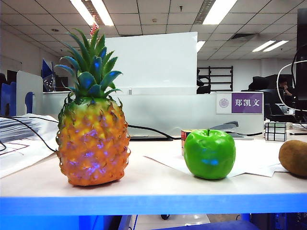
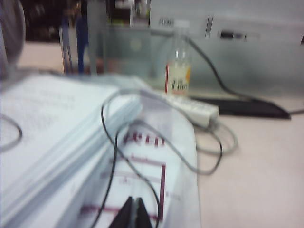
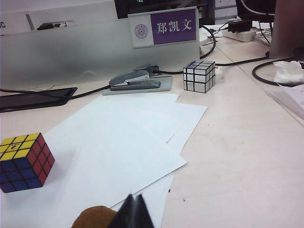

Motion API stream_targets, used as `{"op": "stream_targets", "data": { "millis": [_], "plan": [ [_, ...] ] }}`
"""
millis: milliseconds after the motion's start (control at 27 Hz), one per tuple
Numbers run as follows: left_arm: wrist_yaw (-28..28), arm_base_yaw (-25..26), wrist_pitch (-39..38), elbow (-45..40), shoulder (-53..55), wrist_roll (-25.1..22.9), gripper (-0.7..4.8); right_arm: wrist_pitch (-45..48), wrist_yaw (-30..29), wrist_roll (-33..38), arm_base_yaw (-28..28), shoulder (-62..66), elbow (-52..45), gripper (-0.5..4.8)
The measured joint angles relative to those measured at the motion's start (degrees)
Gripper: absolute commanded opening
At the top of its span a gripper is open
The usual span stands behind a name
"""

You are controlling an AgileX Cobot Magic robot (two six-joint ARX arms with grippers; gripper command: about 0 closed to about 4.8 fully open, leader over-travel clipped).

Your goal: Arrange all the fruits from large to small from left to right in a row.

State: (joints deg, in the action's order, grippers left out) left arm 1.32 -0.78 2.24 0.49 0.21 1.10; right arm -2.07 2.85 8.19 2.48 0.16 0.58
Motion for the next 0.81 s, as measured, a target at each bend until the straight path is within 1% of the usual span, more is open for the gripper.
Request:
{"op": "stream_targets", "data": {
  "millis": [148,592,814],
  "plan": [
    [0.3,0.0,3.1,0.0,0.0,-1.0,-0.06,0.0,0.0,0.0,0.0,0.0,0.0,-0.01],
    [0.9,0.0,3.1,0.0,0.0,-1.4,-0.06,0.0,0.0,0.0,0.0,0.0,0.0,-0.01],
    [0.2,0.0,3.1,0.0,0.0,-1.4,-0.06,0.0,0.0,0.0,0.0,0.0,0.0,-0.01]
  ]
}}
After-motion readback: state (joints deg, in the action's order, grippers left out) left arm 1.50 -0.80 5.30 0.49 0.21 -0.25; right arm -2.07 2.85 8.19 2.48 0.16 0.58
